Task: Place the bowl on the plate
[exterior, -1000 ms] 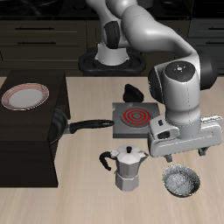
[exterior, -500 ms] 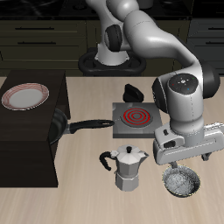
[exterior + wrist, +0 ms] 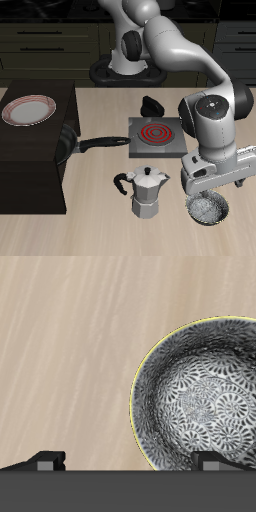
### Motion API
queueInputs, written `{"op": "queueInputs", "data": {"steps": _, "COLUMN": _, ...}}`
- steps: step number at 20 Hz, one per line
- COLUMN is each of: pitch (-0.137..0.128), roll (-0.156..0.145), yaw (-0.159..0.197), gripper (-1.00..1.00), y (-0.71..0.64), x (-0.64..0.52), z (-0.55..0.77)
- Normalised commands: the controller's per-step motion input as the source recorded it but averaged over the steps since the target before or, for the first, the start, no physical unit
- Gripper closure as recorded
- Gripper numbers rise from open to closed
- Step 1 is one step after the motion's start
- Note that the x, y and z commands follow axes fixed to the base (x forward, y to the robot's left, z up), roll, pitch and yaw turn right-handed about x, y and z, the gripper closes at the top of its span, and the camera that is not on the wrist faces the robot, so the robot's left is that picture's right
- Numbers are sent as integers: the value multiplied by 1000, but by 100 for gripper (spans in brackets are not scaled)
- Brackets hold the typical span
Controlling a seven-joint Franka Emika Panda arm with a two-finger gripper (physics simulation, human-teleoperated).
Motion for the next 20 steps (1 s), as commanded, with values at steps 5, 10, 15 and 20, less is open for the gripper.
{"op": "queueInputs", "data": {"steps": 5, "pitch": 26, "roll": -5, "yaw": 34, "gripper": -100, "y": 11, "x": -2, "z": -231}}
{"op": "queueInputs", "data": {"steps": 10, "pitch": 21, "roll": -15, "yaw": 26, "gripper": -100, "y": -127, "x": 6, "z": -149}}
{"op": "queueInputs", "data": {"steps": 15, "pitch": 43, "roll": 8, "yaw": 6, "gripper": -100, "y": -95, "x": 17, "z": -241}}
{"op": "queueInputs", "data": {"steps": 20, "pitch": 39, "roll": 8, "yaw": -20, "gripper": 100, "y": -144, "x": 36, "z": -283}}
